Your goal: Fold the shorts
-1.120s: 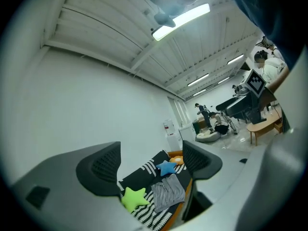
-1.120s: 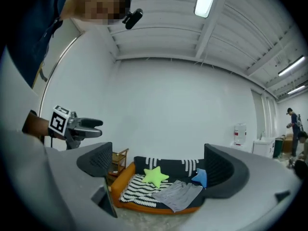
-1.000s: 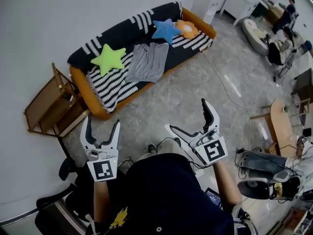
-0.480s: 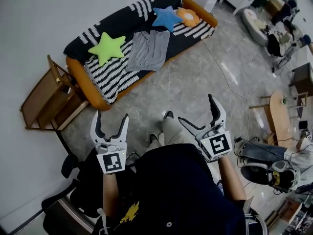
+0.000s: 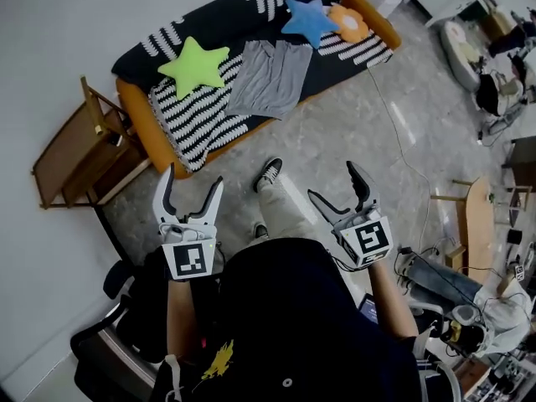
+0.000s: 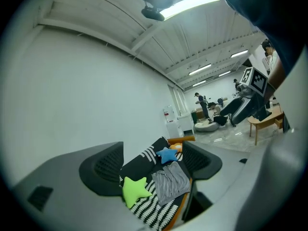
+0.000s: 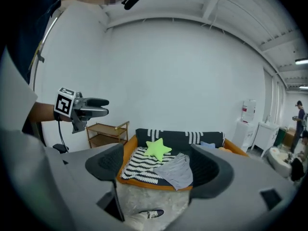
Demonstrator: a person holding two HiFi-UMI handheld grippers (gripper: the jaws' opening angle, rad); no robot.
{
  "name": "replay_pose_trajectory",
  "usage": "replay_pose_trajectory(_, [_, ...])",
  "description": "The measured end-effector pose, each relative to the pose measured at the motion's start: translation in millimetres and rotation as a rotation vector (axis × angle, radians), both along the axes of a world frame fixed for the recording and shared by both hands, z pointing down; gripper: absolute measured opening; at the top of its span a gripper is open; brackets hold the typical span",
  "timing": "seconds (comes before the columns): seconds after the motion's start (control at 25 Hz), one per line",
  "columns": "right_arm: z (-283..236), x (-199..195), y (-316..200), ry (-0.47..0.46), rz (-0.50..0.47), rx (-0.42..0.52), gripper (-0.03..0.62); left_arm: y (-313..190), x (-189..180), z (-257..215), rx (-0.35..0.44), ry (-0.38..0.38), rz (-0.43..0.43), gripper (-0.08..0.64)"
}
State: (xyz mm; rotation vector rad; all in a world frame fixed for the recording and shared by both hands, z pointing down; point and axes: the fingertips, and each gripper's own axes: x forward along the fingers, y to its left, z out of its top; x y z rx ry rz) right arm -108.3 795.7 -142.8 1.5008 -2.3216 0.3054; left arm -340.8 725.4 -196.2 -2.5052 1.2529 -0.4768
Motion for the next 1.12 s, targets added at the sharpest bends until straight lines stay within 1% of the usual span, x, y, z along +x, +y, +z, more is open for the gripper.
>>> replay_pose_trajectory(0.04, [7, 2, -17, -0.012, -0.031, -0.026, 0.443, -15, 5, -2, 0.004, -0.039, 0.01, 0.387])
replay_pose_trajectory(0.16, [29, 10, -64, -0.056, -0.144, -0.137, 0.422, -63, 17, -7, -0.036, -0.093, 0.007, 0.387])
replay_pose_trajectory(0.24, [46, 27, -96, -0.102, -0.164, -0.209, 0.409, -93, 26, -3, -0.073, -0.132, 0.008, 0.387])
replay_pose_trajectory(0.28, [58, 34, -114, -0.139, -0.166, -0.234, 0.405, -108, 30, 6, -0.099, -0.137, 0.009, 0.387])
replay_pose_trajectory(0.32, [73, 40, -134, -0.173, -0.169, -0.244, 0.39, -122, 32, 19, -0.133, -0.119, -0.004, 0.387])
replay_pose_trajectory(0.36, [92, 47, -160, -0.195, -0.169, -0.241, 0.35, -139, 31, 38, -0.179, -0.079, -0.038, 0.387])
replay_pose_trajectory(0.4, [114, 54, -191, -0.204, -0.158, -0.235, 0.33, -158, 31, 59, -0.226, -0.037, -0.075, 0.387])
replay_pose_trajectory(0.44, [138, 64, -225, -0.205, -0.134, -0.237, 0.325, -178, 35, 80, -0.261, -0.017, -0.093, 0.387])
replay_pose_trajectory(0.52, [186, 83, -281, -0.199, -0.077, -0.271, 0.305, -209, 48, 122, -0.33, -0.036, -0.085, 0.387])
replay_pose_trajectory(0.6, [227, 93, -314, -0.173, -0.06, -0.327, 0.301, -233, 63, 162, -0.427, -0.076, -0.062, 0.387])
replay_pose_trajectory(0.68, [262, 101, -326, -0.168, -0.038, -0.398, 0.301, -255, 80, 192, -0.529, -0.112, -0.035, 0.387])
replay_pose_trajectory(0.72, [279, 109, -328, -0.183, -0.01, -0.437, 0.301, -268, 91, 202, -0.568, -0.111, -0.022, 0.385])
replay_pose_trajectory(0.84, [324, 134, -327, -0.239, 0.101, -0.55, 0.299, -311, 118, 232, -0.648, -0.051, -0.014, 0.363])
replay_pose_trajectory(0.92, [355, 149, -318, -0.286, 0.195, -0.625, 0.288, -332, 122, 263, -0.702, -0.039, -0.027, 0.328])
replay_pose_trajectory(0.96, [371, 156, -313, -0.296, 0.237, -0.657, 0.288, -339, 121, 283, -0.733, -0.051, -0.03, 0.31])
replay_pose_trajectory(1.0, [388, 163, -310, -0.29, 0.268, -0.685, 0.282, -347, 118, 305, -0.765, -0.07, -0.029, 0.308])
replay_pose_trajectory(1.12, [447, 178, -316, -0.227, 0.309, -0.764, 0.281, -374, 110, 382, -0.859, -0.142, -0.021, 0.282])
